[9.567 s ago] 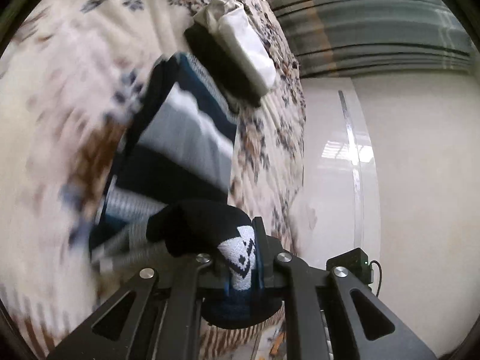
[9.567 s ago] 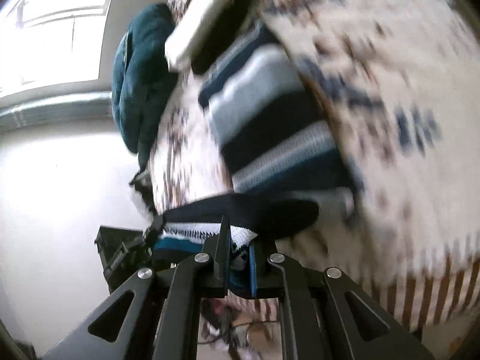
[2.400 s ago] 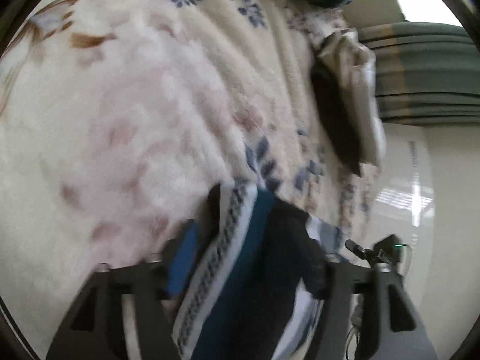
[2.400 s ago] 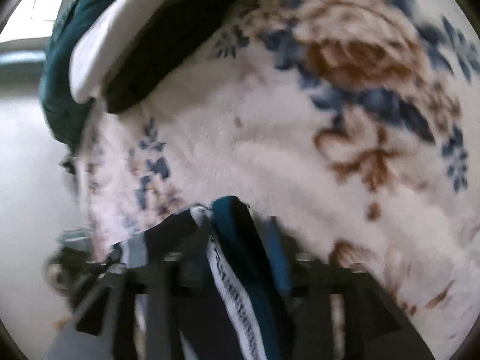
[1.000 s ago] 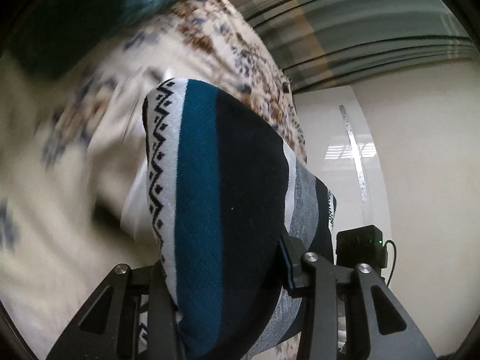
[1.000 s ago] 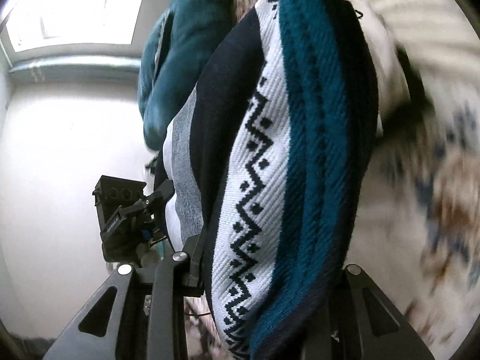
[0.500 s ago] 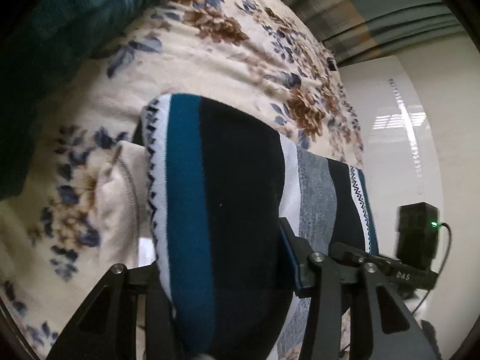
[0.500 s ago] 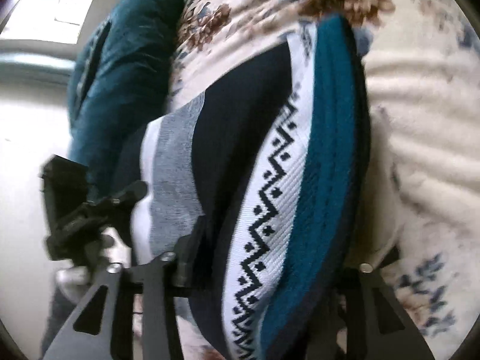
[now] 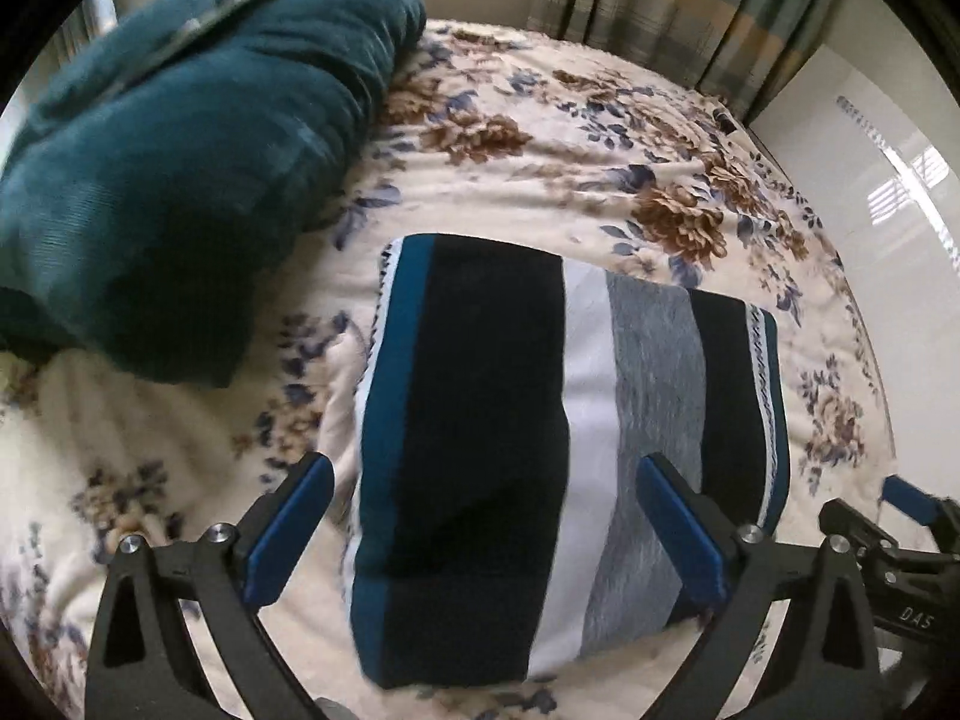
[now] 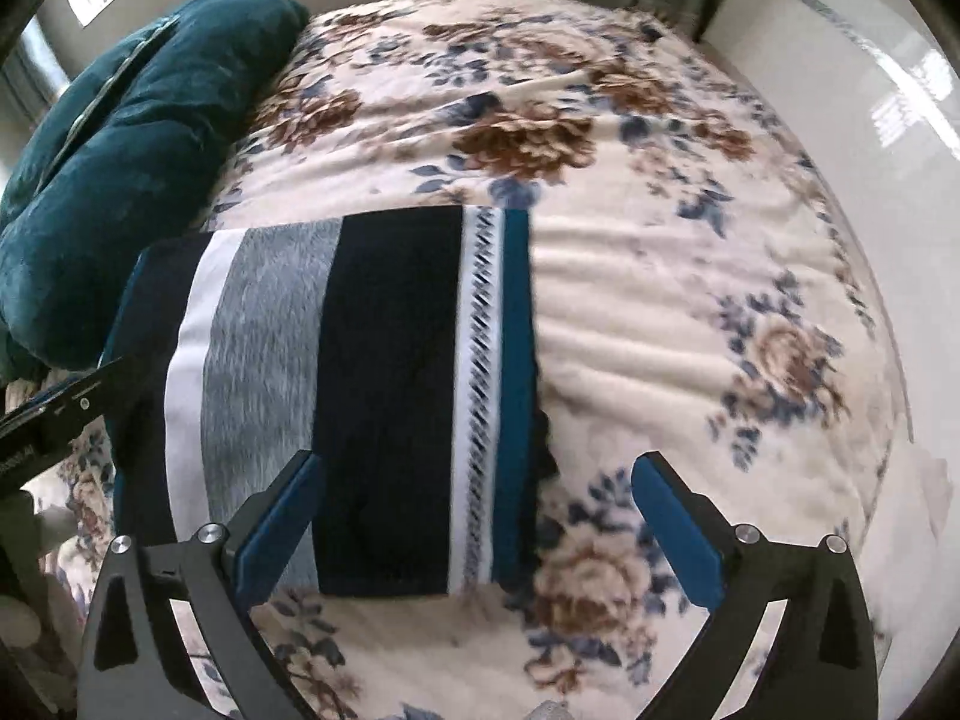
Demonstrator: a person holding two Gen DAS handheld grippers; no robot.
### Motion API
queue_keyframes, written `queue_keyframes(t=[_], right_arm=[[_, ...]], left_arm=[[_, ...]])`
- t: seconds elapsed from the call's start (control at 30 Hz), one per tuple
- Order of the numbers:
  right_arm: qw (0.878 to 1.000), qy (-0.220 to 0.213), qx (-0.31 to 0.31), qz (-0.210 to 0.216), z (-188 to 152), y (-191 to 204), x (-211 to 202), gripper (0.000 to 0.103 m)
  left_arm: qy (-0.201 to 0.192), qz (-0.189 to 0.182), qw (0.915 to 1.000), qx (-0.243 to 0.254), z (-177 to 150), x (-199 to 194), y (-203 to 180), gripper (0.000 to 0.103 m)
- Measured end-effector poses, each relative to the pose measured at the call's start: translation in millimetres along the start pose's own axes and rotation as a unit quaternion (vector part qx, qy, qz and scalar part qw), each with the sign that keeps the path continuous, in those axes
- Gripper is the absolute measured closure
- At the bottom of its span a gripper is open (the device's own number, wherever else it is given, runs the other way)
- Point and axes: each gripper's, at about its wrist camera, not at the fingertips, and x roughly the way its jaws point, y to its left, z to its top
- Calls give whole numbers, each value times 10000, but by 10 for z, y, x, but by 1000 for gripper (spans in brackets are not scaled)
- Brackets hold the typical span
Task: Fold small clothes
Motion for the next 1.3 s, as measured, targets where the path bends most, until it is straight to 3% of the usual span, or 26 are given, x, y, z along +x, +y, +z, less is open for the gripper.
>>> queue_keyframes(t=[0.17,0.4,0.67,0.87,1.07,1.3], right_arm=[[9992,-281,-46,-297,-359,-18,-455,0],[9963,-736,-51,-441,-813,-46,-1463,0],[9874,-1452,-31,-622,-1341,-124,-2854,0],[9812,-1850,-90,-534,-1818,-131,-3862,0],[9696,-2379,-147,-550,-2237,-152,-4820,0],[9596,-2773,-221,-413,-2652,-147,-5555,0]], left_arm=[[-292,485,9980,281,-208,-490,-167,0],[-605,646,9958,216,-552,-1493,-371,0],[-1072,535,9925,256,-997,-2803,-598,0],[-1436,492,9881,240,-1324,-3659,-711,0],[-1718,418,9841,192,-1598,-4352,-782,0],[-2002,453,9785,216,-1844,-4883,-828,0]])
